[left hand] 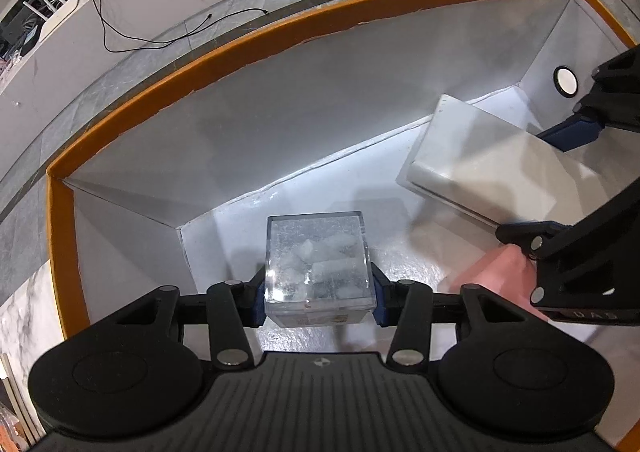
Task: Organize rigid objects
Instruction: 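Open both tools to release the clear cube and white case into the box, then raise both tools away from the box, then grasp the anime art card with the left tool while the right tool grasps the plaid case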
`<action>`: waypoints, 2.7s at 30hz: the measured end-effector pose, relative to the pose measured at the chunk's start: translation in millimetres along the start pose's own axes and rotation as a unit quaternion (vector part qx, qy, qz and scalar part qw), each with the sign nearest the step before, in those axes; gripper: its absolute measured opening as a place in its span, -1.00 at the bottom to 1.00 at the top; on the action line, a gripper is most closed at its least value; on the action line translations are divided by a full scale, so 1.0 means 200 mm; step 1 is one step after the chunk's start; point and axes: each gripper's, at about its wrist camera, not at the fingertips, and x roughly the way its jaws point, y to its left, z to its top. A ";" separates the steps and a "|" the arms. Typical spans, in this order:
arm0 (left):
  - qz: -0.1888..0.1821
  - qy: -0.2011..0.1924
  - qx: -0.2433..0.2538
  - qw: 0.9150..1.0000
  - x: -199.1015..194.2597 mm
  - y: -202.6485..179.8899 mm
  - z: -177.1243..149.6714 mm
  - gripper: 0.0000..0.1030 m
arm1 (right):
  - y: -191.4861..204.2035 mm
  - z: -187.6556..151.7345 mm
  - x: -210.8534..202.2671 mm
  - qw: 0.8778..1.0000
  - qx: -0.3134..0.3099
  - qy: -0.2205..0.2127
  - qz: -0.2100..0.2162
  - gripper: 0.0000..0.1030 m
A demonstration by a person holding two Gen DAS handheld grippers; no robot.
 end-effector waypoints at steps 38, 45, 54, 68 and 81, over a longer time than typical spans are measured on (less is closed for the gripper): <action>0.071 -0.124 0.026 0.989 -1.32 -0.28 -0.14 0.55 | 0.10 -0.31 -1.33 0.989 -0.018 -0.116 -0.085 0.43; 0.086 -0.168 0.032 0.981 -1.69 -0.42 -0.26 0.62 | 0.17 -0.54 -1.76 0.982 -0.028 -0.151 -0.113 0.45; 0.093 -0.200 0.042 0.975 -1.92 -0.57 -0.53 0.71 | 0.31 -0.86 -2.05 0.976 -0.041 -0.175 -0.124 0.47; 0.057 -0.148 0.016 0.987 -1.42 -0.55 -1.04 0.71 | 0.56 -1.27 -1.63 0.985 -0.069 -0.139 -0.079 0.65; 0.033 -0.096 -0.079 0.992 -0.75 -0.34 -1.29 0.71 | 0.63 -1.31 -0.90 0.994 0.009 -0.101 -0.044 0.65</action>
